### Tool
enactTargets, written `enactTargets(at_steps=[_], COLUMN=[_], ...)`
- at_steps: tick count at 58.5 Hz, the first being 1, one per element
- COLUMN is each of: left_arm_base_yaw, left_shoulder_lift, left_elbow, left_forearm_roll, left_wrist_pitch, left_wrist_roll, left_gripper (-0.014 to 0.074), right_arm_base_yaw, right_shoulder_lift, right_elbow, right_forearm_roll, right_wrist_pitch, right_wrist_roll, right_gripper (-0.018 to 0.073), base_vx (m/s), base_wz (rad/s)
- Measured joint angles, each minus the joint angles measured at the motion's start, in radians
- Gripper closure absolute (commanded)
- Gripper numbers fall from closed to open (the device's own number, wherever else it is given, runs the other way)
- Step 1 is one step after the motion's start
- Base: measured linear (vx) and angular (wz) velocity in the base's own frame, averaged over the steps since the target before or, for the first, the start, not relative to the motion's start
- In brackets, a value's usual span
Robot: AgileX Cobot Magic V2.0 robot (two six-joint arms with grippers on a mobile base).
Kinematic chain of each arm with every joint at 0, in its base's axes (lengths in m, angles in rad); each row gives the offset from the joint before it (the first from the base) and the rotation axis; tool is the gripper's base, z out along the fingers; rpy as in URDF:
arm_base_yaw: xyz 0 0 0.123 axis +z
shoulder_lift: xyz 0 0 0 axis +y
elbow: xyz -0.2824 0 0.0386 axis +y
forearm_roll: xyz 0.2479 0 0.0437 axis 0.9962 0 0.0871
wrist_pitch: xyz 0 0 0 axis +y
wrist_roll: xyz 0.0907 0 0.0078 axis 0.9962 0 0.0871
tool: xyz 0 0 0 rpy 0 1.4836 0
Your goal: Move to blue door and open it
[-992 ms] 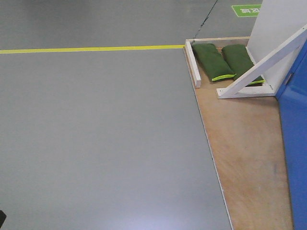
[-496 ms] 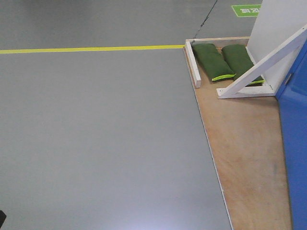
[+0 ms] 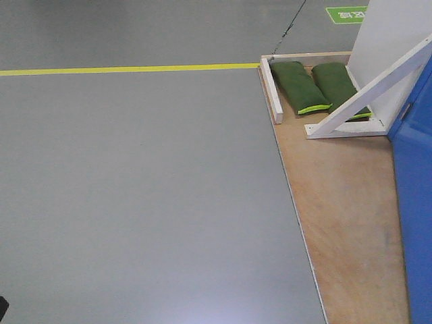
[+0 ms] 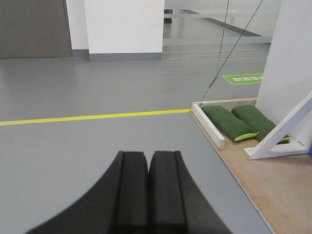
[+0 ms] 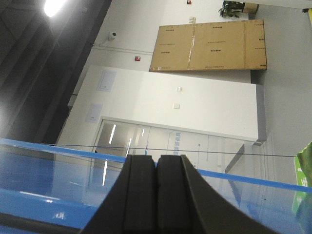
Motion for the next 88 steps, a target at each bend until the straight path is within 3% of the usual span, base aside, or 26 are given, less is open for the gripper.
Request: enactTargets(at_steps=[28, 56, 76, 88], left_arm_base_yaw=[0.0, 0.0, 0.0, 0.0], left_shoulder_lift=[0.0, 0.0, 0.0, 0.0], left_elbow=[0.0, 0.0, 0.0, 0.0], left_forearm_roll=[0.0, 0.0, 0.0, 0.0], left_wrist_pitch=[0.0, 0.0, 0.0, 0.0], left_wrist_roll=[0.0, 0.0, 0.0, 0.0], left_gripper=[0.0524, 0.0524, 0.0524, 0.0524], right_arm_base_yaw=[-0.004, 0.134, 0.175, 0.237], right_shoulder_lift=[-0.006, -0.038, -0.072, -0.105], right_elbow=[0.0, 0.001, 0.001, 0.001], right_forearm_roll=[-0.008, -0.05, 0.016, 0.024], right_wrist_pitch=[0.101, 0.019, 0.394, 0.507], right_wrist_roll=[-0.001, -0.012, -0.012, 0.002], right_gripper=[0.0561, 0.0561, 0.0561, 0.0561], base_vx=[0.0, 0.0, 0.0, 0.0], base_wz=[0.0, -0.01, -0.01, 0.0])
